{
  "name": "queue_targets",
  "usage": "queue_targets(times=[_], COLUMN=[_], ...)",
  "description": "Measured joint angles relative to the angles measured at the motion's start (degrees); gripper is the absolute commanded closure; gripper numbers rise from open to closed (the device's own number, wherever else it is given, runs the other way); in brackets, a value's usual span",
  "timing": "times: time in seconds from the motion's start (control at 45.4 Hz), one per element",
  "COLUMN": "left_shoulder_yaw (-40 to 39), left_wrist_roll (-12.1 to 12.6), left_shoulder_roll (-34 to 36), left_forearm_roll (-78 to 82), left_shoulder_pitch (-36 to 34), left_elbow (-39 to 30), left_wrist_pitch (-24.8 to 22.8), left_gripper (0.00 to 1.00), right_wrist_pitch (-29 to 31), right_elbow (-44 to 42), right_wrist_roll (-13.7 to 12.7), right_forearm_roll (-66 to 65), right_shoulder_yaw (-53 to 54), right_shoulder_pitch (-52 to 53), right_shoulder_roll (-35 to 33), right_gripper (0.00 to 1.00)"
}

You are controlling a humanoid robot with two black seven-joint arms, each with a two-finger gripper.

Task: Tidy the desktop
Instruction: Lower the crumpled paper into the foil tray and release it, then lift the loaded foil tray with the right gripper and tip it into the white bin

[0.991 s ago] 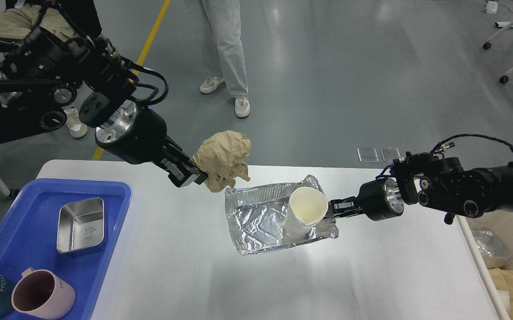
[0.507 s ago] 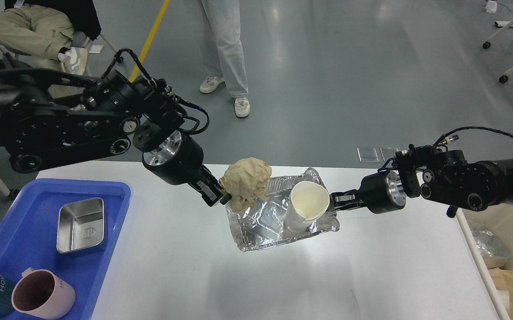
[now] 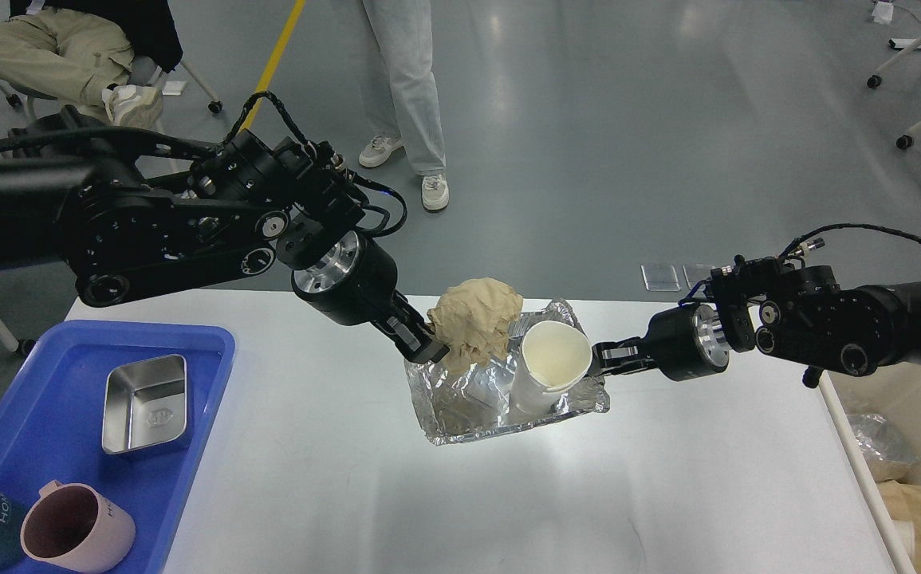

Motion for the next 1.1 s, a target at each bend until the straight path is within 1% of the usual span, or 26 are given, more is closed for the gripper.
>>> queue_targets(times=[0.264,0.374,0.551,0.793,1.101], left_shoulder_yaw=[0.0,-0.08,-0.22,-1.71,-4.11], left_wrist_roll=[-0.02,-0.03,-0.09,-0.11,-0.11], left_shoulder_roll=[-0.33,-0.43,-0.22,1.06,7.04], left_forearm_roll=[-0.97,-1.94,-3.67,-6.47,-9.74], left_shoulder_pitch=[-0.07,-0.36,-0.71,-0.81,0.05], left_elbow=[0.02,0.02,0.02,0.11,0.33], left_wrist_pitch=[0.86,1.75,3.22,3.94,5.81], left_gripper=[0.29,0.25,0.24,0.23,0.23], right_wrist_pitch=[0.08,0.08,-0.06,0.24,1.68], right_elbow=[-0.06,-0.13,-0.31,-0.35,-1.27], right_wrist_roll=[0.0,0.0,0.0,-0.08,-0.32], right_forearm_roll=[0.0,0.0,1.08,2.64,5.83], right_shoulder_yaw=[-0.08,-0.09,-0.16,-0.18,-1.77], right_shoulder_pitch=[0.0,0.0,-0.01,-0.43,-1.9], right_shoulder_roll=[-0.06,-0.06,-0.38,-2.48,-7.43], right_gripper=[1.0,1.0,1.0,1.0,1.0])
